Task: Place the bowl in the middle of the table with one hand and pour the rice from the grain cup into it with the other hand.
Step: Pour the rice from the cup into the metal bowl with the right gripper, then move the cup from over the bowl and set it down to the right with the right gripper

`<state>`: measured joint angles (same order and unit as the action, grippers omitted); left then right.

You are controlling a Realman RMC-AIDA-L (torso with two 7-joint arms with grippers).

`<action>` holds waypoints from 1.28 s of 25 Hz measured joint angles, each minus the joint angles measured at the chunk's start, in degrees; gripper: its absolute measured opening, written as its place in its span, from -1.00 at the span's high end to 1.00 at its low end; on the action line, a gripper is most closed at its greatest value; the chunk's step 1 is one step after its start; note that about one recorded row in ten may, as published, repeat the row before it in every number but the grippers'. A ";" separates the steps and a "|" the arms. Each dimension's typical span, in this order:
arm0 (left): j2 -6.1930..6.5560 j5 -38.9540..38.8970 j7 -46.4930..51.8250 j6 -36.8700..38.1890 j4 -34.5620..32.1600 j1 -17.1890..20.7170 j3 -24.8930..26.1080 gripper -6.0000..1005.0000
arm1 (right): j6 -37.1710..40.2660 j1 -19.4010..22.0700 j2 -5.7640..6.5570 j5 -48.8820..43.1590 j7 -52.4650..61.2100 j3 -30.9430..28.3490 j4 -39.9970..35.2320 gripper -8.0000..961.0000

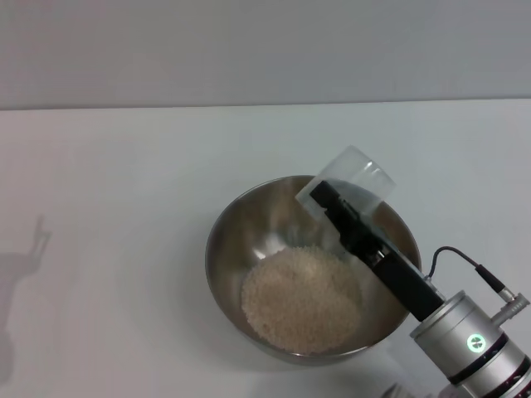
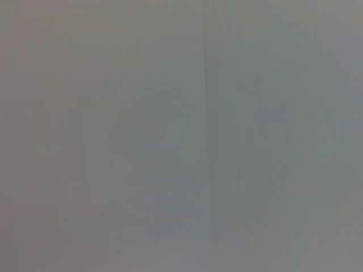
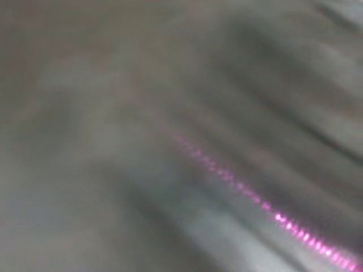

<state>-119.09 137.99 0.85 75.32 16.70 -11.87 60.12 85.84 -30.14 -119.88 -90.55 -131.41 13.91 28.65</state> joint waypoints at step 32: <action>0.00 0.13 0.12 -0.35 -0.36 -0.09 0.00 -0.68 | 23.53 16.09 0.36 -1.47 117.48 -15.73 -9.35 0.92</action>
<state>-119.09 138.12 0.97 74.98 16.34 -11.96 60.12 109.38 -14.05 -119.52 -92.03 -13.93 -1.82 19.29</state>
